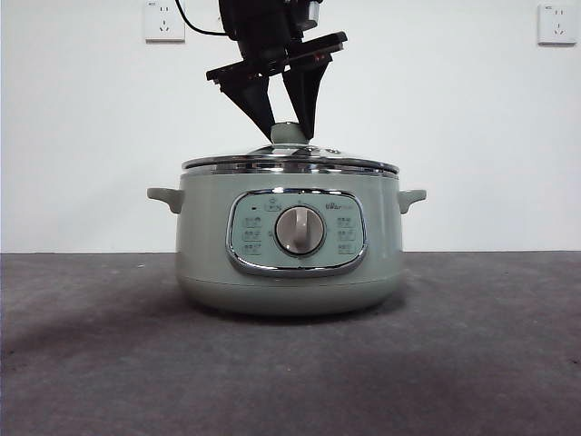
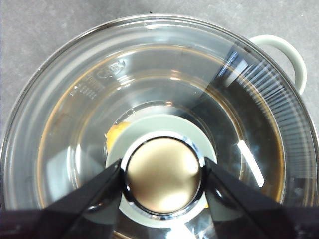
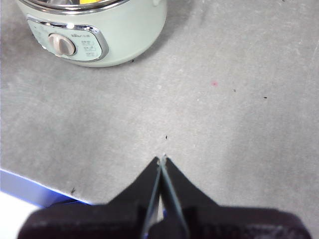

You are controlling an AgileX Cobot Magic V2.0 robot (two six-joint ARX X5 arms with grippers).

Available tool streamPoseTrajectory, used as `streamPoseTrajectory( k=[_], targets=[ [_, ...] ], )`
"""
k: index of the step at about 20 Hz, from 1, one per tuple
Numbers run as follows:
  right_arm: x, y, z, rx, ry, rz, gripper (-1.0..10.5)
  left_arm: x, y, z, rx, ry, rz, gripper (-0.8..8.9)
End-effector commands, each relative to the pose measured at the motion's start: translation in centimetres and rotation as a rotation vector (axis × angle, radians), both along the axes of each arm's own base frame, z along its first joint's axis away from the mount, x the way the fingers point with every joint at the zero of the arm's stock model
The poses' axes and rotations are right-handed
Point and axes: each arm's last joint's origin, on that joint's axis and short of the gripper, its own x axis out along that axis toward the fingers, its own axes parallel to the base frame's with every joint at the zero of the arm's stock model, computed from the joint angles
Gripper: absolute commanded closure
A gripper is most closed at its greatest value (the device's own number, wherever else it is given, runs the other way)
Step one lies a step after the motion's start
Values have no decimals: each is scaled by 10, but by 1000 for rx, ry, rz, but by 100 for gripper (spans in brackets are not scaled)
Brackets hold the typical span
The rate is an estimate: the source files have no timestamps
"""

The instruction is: Pick up the corn,open the lid,put the corn in the pot,close the lid

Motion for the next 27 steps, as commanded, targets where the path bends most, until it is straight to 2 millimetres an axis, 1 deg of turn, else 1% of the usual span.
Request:
streamPoseTrajectory(
  k=[1, 5, 7, 8, 9, 10, 11, 12, 14, 17, 19, 20, 21, 22, 23, 24, 25, 26, 27],
  targets=[
    [0, 0, -2, 7, 6, -14, 963, 0, -7, -10, 16, 17, -38, 822],
    [0, 0, -2, 14, 8, -21, 963, 1, -9, -41, 71, 120, -48, 820],
    [0, 0, -2, 16, 6, -21, 963, 1, -9, -50, 82, 148, -46, 798],
    [1, 1, -2, 18, 4, -21, 963, 0, -9, -50, 73, 154, -50, 709],
    [1, 1, -2, 20, 3, -22, 963, 0, -9, -49, 67, 157, -52, 531],
    [1, 1, -2, 20, 3, -22, 963, 0, -9, -48, 66, 154, -52, 379],
    [1, 1, -2, 21, 3, -22, 963, 0, -8, -46, 64, 151, -51, 253],
    [1, 1, -2, 20, 3, -22, 963, -1, -7, -44, 61, 146, -51, 228],
    [1, 1, -2, 21, 3, -22, 963, -3, -3, -35, 50, 128, -48, 228],
    [1, 1, -2, 21, 3, -23, 963, -9, 7, -9, 27, 65, -32, 229],
    [1, 1, -2, 21, 3, -22, 963, -19, 18, 16, 8, 2, -17, 229],
    [1, 1, -2, 21, 3, -22, 963, -27, 25, 32, -14, -32, -15, 230],
    [1, 1, -2, 21, 3, -23, 963, -35, 31, 47, -34, -62, -12, 258],
    [1, 1, -2, 21, 3, -22, 963, -46, 38, 63, -56, -97, -12, 312],
    [1, 1, -2, 20, 3, -23, 963, -58, 46, 80, -81, -136, -13, 396],
    [1, 1, -2, 20, 4, -23, 963, -71, 55, 97, -104, -178, -21, 540],
    [1, 1, -2, 20, 4, -23, 963, -85, 64, 114, -127, -222, -34, 723],
    [1, 1, -2, 19, 5, -23, 962, -101, 74, 130, -157, -264, -41, 834],
    [1, 1, -2, 18, 5, -23, 963, -118, 84, 146, -184, -307, -44, 818]
  ],
)
